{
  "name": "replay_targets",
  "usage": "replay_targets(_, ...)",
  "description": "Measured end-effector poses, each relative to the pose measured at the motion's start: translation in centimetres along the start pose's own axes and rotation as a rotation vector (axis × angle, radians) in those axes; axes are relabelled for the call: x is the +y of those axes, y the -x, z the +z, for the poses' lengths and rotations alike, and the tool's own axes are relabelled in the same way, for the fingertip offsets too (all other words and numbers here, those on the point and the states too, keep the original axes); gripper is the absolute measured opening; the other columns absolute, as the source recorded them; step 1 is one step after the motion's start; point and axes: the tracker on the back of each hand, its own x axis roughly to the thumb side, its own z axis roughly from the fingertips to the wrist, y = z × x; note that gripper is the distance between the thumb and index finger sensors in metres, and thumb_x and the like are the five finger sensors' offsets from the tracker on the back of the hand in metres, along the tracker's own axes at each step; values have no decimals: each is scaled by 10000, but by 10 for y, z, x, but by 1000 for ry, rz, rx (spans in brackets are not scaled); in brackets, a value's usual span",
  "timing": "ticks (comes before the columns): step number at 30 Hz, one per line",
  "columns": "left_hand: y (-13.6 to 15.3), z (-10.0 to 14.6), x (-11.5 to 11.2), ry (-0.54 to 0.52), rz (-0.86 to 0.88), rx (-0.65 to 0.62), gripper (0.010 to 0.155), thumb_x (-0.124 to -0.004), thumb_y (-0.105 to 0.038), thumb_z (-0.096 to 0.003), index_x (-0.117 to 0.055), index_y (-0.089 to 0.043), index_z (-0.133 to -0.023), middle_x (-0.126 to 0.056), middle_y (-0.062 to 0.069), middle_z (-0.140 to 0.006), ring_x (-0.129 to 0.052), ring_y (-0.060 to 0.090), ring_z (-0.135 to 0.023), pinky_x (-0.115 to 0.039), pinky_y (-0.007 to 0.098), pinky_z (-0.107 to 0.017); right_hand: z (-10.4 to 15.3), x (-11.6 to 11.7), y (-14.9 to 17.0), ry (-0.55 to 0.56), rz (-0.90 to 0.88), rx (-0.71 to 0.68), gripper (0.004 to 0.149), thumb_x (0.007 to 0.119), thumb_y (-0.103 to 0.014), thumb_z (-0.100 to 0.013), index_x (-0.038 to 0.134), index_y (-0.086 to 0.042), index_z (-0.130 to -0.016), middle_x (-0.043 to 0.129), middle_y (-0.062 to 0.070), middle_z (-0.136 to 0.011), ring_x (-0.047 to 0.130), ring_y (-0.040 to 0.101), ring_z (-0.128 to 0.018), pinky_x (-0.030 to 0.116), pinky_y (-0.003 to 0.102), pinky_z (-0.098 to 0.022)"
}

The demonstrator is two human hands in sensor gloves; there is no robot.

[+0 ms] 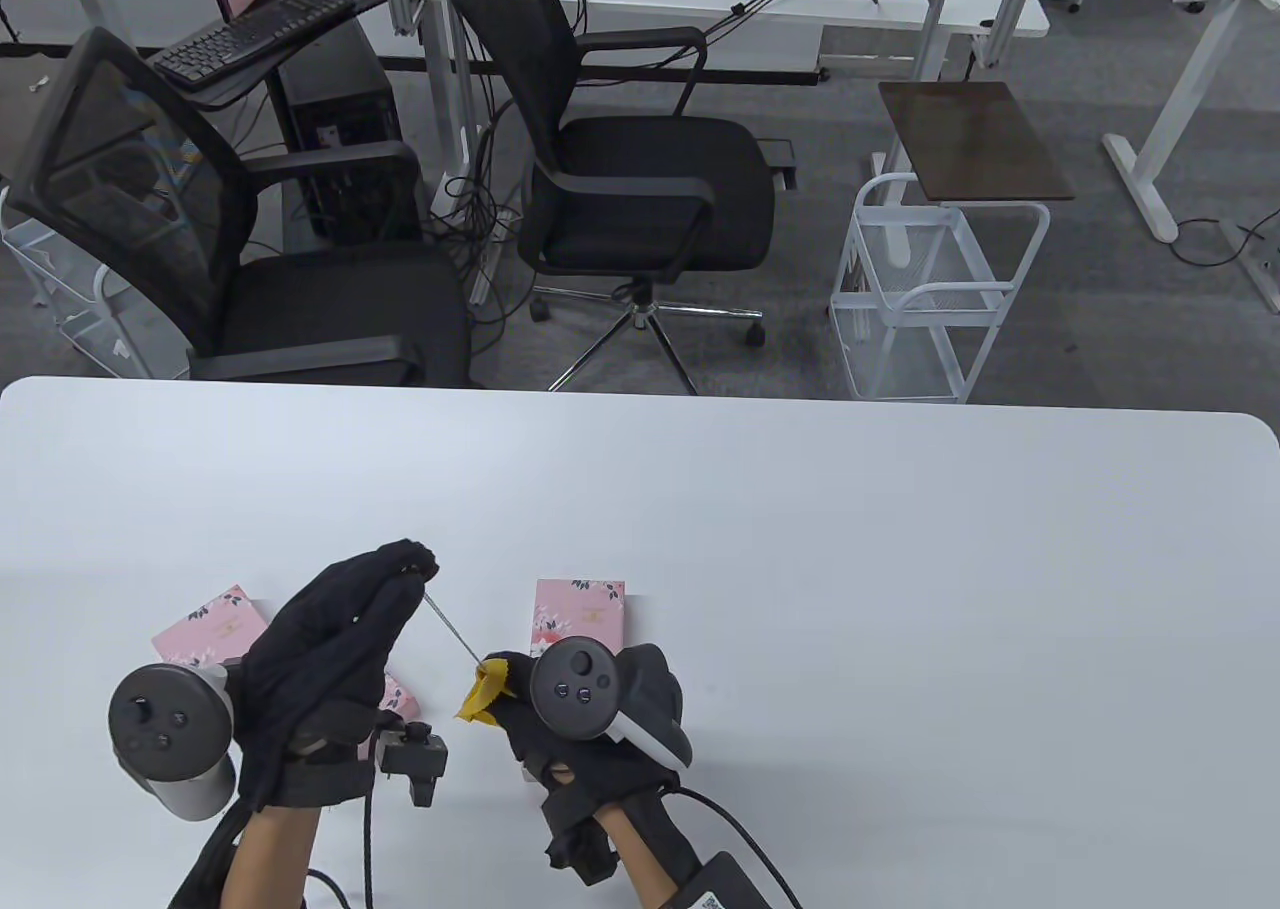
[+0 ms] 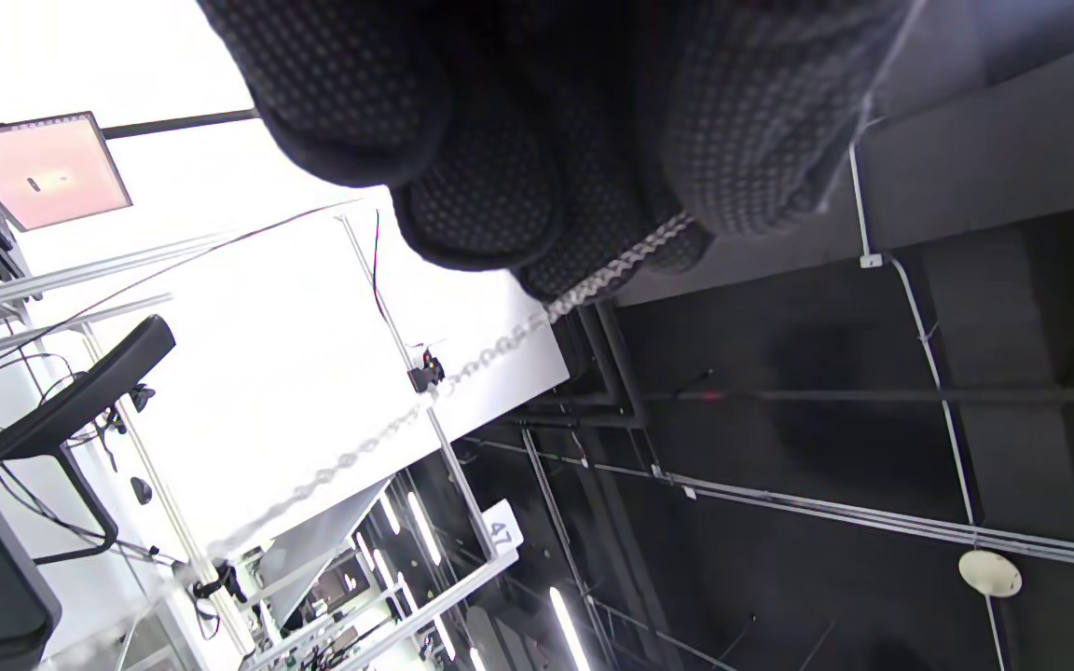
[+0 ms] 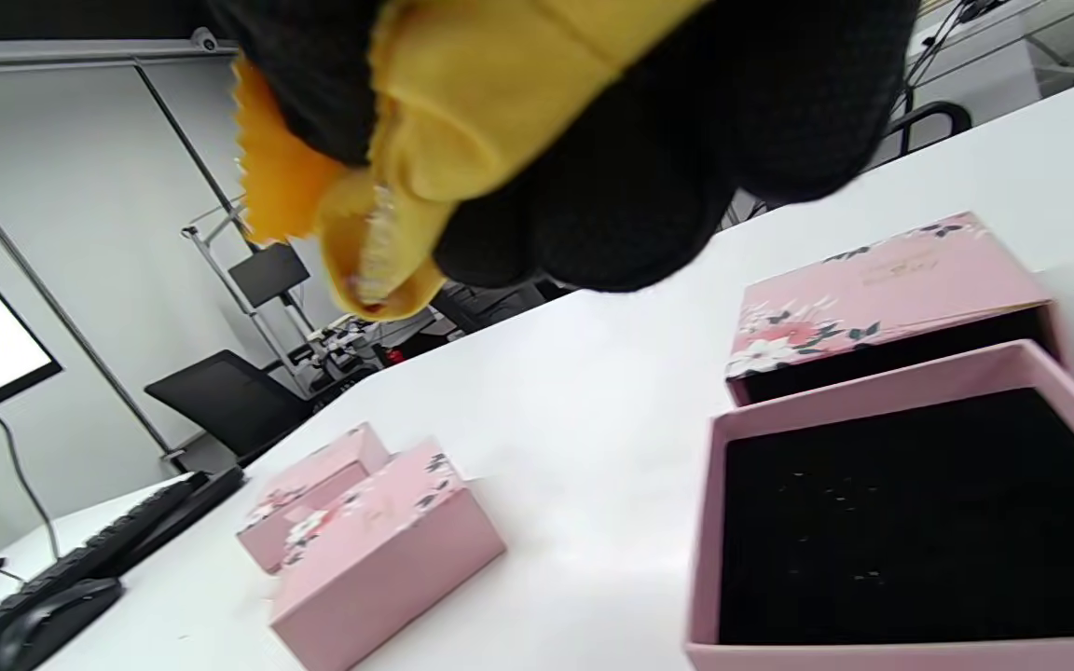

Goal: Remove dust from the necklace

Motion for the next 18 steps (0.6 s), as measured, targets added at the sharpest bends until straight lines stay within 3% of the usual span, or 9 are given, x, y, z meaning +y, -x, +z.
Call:
replay_targets(4,3,-1,3,-10,-1,16,352,-891,-454,-523,-938,-317,-844,-1038,-14,-811,-980,173,-698,-863,376,-505,0,2,1,1,9,19,440,690,-416,-646,818,-79,-898,986,112,-639,974,339,-471,804,499,-463)
replay_targets(9,4,-2,6,-21,18,21,354,-891,-455,-523,-937,-315,-845,-1037,-15,-811,-981,174,-695,-863,375,-503,-1,2,-1,-40,75,9,414,722,-288,-645,709,-99,-1013,908,150,-839,933,385,-644,769,520,-537)
replay_targets(13,4,-2,7,-22,19,27,353,-890,-455,-525,-937,-315,-845,-1036,-15,-812,-978,175,-698,-862,376,-504,-2,4,3,-31,75,19,407,727,-369,-643,793,-91,-933,972,116,-700,967,345,-528,796,500,-490)
replay_targets(18,3,-2,8,-15,8,21,354,-888,-457,-526,-935,-316,-848,-1035,-17,-815,-978,175,-699,-862,375,-506,-4,9,3,-59,55,16,415,759,-339,-636,763,-92,-970,950,136,-760,956,356,-567,791,499,-503)
